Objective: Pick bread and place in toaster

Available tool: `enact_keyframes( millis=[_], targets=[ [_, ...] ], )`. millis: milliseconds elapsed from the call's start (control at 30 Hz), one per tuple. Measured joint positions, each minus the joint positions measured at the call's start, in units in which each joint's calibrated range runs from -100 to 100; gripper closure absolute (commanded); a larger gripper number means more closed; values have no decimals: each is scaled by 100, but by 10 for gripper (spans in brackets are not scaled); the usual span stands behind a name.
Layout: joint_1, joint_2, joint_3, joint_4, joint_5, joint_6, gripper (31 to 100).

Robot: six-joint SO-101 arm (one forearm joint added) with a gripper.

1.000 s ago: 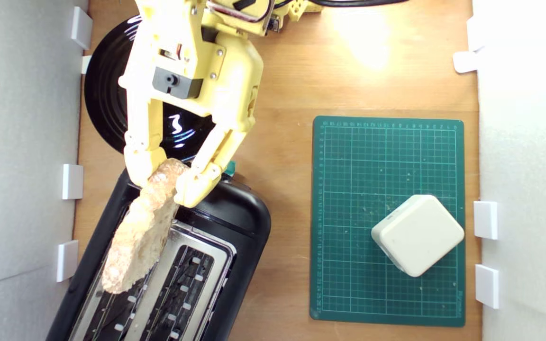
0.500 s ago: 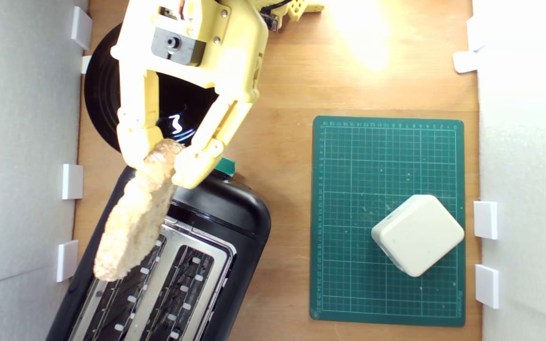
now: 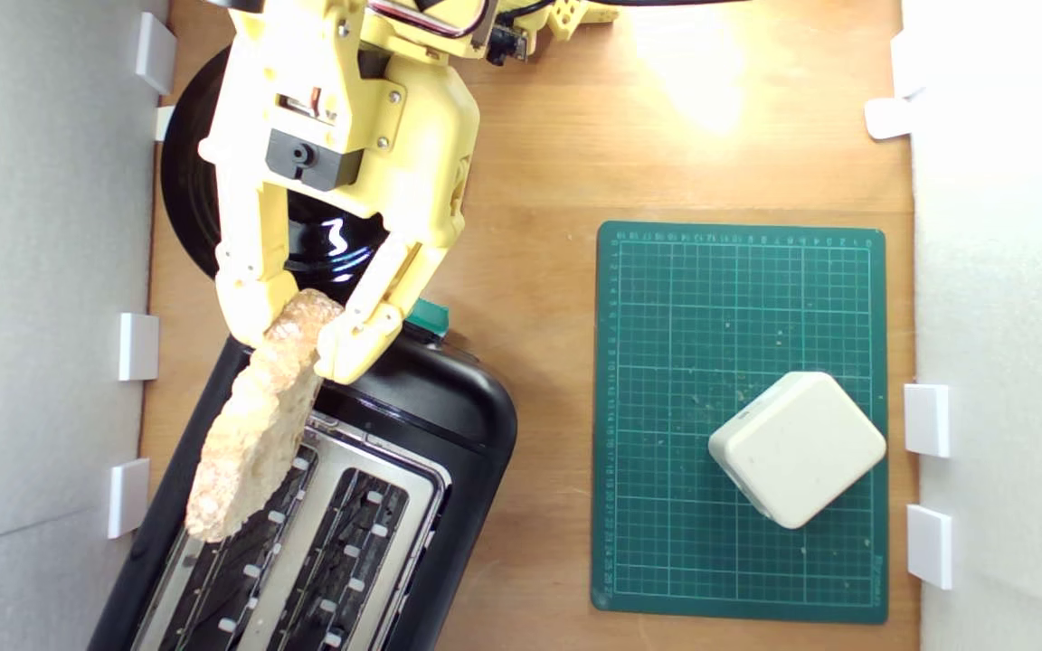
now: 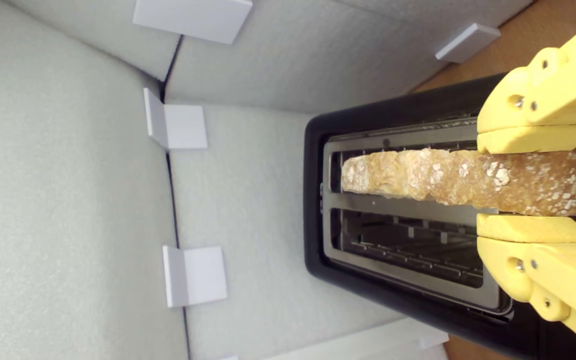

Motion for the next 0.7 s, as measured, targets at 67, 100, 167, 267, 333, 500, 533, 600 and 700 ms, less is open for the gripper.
enact_keyframes(
  millis=[67, 100, 167, 267, 333, 500, 533, 600, 700],
  targets=[
    [27, 0, 0, 9, 0, 0, 751],
    [37, 0, 0, 18, 0, 0, 751],
    [18, 50, 0, 36, 0, 0, 751],
    [9, 193, -9, 18, 0, 0, 751],
    [18, 277, 0, 71, 0, 0, 751],
    [9, 294, 0, 89, 0, 0, 751],
    [9, 294, 0, 89, 0, 0, 751],
    [9, 294, 0, 80, 0, 0, 751],
    [18, 294, 0, 80, 0, 0, 751]
  ],
)
